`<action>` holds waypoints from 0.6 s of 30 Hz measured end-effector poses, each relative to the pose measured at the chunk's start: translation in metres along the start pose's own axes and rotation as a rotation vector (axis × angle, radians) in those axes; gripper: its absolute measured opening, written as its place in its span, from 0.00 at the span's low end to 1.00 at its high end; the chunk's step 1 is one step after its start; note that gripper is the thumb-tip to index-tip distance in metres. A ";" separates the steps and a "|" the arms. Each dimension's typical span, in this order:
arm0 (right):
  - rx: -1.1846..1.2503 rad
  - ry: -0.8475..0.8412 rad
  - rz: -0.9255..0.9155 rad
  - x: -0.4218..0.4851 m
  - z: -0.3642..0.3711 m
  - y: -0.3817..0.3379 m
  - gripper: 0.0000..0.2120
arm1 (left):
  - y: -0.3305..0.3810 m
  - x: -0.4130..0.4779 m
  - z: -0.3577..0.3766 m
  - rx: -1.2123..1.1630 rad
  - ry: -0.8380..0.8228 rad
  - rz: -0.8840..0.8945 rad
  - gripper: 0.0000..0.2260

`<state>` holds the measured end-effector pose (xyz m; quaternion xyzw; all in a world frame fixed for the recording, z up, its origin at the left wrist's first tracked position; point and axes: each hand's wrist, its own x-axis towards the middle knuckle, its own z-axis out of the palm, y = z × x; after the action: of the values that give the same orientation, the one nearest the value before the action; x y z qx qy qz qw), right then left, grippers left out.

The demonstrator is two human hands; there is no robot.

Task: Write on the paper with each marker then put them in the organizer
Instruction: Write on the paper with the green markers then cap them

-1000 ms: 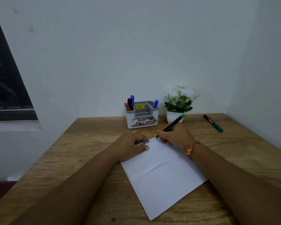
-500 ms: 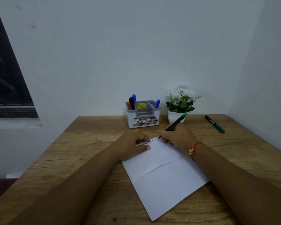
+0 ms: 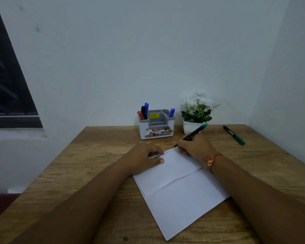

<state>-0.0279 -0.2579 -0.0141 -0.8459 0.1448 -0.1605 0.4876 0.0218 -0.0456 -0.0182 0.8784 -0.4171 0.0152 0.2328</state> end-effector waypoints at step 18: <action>-0.043 -0.032 -0.007 -0.009 -0.005 -0.007 0.05 | 0.002 0.000 -0.002 0.003 -0.001 -0.010 0.16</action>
<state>-0.0379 -0.2547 -0.0068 -0.8591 0.1374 -0.1455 0.4712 0.0204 -0.0463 -0.0158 0.8808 -0.4128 0.0141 0.2315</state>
